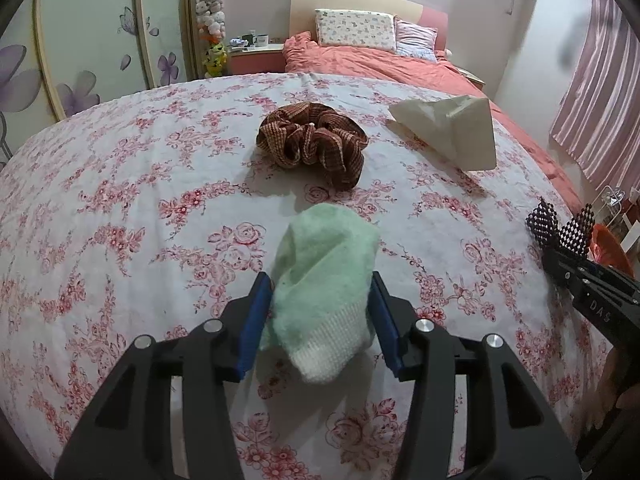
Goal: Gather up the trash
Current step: 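Lift the mesh pad with the right tool while the left tool lifts the towel, then carry the mesh pad and towel over the orange basket and open both tools, then move the left tool to the brown scrunchie and close on it, then grasp the cream cloth with the right tool while the left tool holds the scrunchie, then lift the cream cloth with the right tool while the left tool lifts the scrunchie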
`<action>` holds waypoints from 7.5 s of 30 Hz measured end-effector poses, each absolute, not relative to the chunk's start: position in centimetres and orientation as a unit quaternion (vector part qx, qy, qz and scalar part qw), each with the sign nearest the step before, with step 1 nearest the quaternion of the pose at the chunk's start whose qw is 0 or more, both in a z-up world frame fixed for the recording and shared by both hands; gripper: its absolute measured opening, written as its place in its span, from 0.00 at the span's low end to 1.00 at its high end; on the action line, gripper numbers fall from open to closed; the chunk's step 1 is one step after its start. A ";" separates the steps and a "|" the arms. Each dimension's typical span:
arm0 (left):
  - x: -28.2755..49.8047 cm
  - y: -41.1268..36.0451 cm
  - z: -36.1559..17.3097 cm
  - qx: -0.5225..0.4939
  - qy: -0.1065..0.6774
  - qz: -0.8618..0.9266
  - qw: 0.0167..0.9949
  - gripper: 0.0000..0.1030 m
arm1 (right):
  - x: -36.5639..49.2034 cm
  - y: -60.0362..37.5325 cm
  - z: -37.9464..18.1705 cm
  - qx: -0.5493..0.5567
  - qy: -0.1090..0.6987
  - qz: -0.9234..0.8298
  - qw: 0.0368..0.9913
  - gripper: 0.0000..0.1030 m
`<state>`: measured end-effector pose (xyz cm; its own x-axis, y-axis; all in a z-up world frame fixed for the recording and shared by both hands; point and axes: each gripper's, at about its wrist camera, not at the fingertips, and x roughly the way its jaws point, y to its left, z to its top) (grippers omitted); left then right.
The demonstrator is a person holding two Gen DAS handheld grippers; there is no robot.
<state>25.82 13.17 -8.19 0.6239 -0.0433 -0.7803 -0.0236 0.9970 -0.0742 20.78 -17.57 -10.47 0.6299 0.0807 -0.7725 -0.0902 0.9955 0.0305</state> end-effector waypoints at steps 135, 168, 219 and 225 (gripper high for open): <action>39.3 11.3 -7.5 0.048 0.427 0.078 0.900 0.96 | 15.0 -27.7 -7.3 0.034 0.351 -0.054 0.934 0.98; 30.6 16.7 -8.5 0.010 0.441 0.028 0.897 0.56 | 25.6 -14.3 -6.5 0.047 0.353 0.062 0.933 0.98; 31.2 16.9 -8.7 -0.013 0.441 0.036 0.897 0.54 | 28.3 -13.7 -9.4 0.086 0.401 0.136 0.902 0.24; 31.4 16.8 -8.6 -0.018 0.438 0.032 0.898 0.45 | 28.8 -12.9 -9.7 0.070 0.402 0.133 0.903 0.01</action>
